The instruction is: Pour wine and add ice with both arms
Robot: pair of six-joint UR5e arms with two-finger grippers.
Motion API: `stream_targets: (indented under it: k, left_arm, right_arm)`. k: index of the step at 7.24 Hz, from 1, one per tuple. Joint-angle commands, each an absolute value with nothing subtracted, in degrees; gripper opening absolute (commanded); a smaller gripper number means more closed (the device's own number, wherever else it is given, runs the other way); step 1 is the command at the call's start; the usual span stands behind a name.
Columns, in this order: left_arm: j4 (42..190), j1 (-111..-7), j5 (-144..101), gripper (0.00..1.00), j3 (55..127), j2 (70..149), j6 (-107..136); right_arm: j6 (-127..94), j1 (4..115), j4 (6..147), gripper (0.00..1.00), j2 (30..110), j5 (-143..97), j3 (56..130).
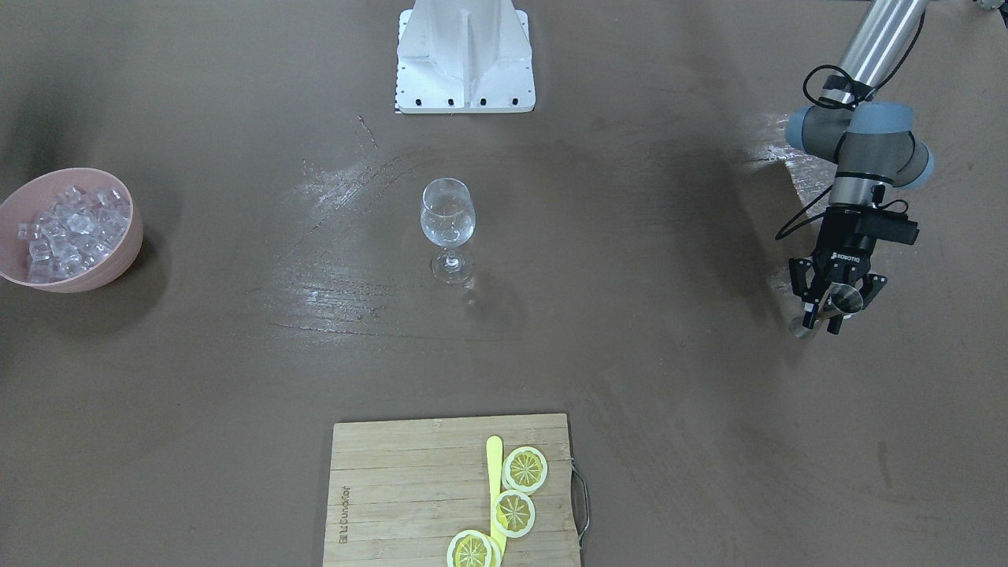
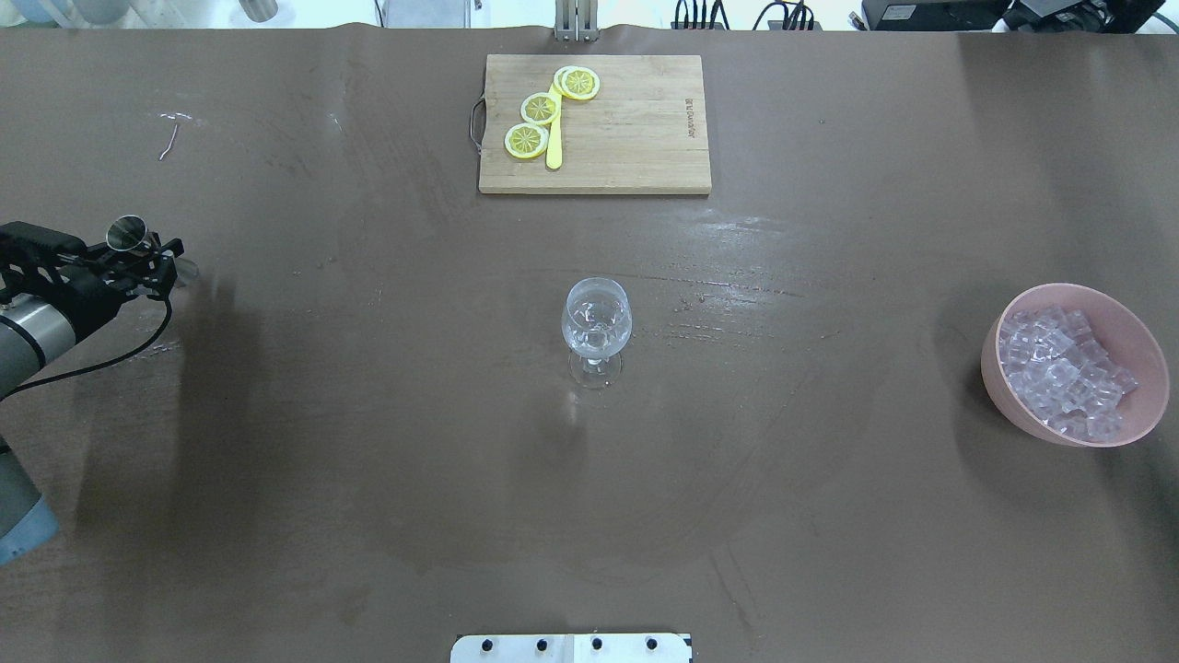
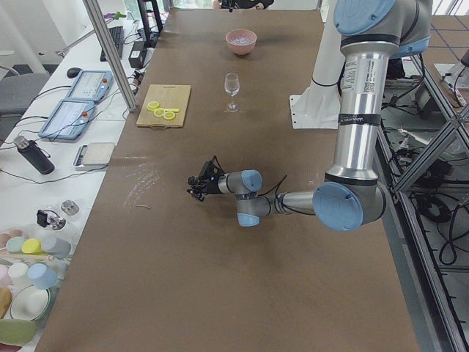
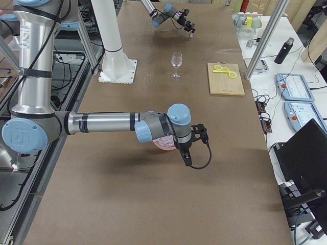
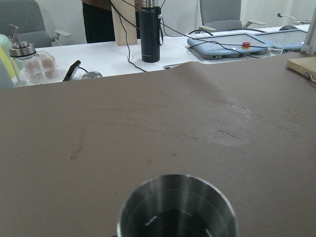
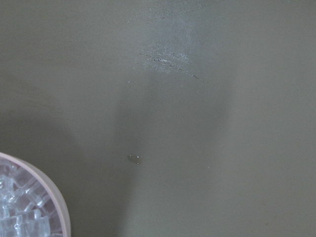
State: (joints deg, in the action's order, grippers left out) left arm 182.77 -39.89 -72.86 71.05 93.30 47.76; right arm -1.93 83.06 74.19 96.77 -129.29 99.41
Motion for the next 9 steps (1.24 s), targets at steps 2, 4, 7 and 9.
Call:
stream_targets:
  k: [2,4,7,9]
  left_arm:
    - [183.16,-39.90,-72.86,0.00,71.10,92.90,47.72]
    - [183.34,-39.99,-72.86,0.00,71.98,93.34,48.16]
    - [182.38,-39.73,-73.48,0.00,78.29,94.47,50.10]
    - [181.67,-39.38,-73.48,0.00,79.62,97.98,49.92]
  right_arm:
    - [-1.93,83.06,74.27,1.00,96.77,-129.29,99.40]
    - [-1.93,83.06,74.27,1.00,96.68,-129.29,99.32]
    - [-1.93,83.06,74.27,1.00,96.59,-129.29,99.40]
    - [-2.02,83.06,74.27,1.00,96.59,-129.37,99.40]
